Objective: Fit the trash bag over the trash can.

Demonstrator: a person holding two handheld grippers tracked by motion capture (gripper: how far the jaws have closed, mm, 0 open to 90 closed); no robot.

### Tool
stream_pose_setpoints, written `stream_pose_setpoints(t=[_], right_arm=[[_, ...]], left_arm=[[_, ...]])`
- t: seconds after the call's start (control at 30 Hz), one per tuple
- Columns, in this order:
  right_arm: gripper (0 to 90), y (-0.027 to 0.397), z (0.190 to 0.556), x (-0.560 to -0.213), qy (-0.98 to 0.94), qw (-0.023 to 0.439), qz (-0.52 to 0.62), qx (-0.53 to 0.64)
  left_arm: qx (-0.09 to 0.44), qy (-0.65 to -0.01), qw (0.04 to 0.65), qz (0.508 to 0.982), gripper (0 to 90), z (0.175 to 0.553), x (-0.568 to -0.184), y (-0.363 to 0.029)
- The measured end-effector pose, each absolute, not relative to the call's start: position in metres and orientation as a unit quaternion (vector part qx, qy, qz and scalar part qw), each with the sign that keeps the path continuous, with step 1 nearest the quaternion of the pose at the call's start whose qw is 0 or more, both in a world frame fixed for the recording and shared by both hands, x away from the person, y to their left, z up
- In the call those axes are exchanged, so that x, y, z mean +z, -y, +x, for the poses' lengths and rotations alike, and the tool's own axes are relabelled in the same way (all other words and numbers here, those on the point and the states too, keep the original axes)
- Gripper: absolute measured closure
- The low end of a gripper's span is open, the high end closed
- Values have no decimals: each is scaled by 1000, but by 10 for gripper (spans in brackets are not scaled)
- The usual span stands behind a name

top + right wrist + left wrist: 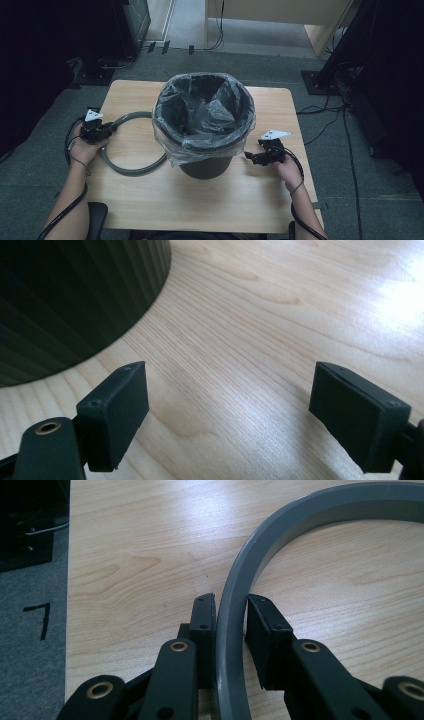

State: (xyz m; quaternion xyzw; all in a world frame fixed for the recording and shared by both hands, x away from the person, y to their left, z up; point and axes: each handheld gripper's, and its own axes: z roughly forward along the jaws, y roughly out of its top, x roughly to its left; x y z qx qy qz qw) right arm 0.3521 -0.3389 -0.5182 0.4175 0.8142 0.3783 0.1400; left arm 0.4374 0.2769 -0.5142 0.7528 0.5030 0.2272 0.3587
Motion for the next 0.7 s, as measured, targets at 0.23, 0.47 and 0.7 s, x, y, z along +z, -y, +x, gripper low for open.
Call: stream_pose_setpoints(t=[0.23,0.47,0.7], right_arm=[[150,336,353,-523,-812,159,415,378],[135,333,353,-524,-817,169,411,368],[133,332,351,-524,-811,175,423,365]], left_arm=[[230,-497,358,756,763,438,-514,-278],[228,-498,356,757,766,439,-514,-278],[210,-511,366,749,775,441,-513,-282]])
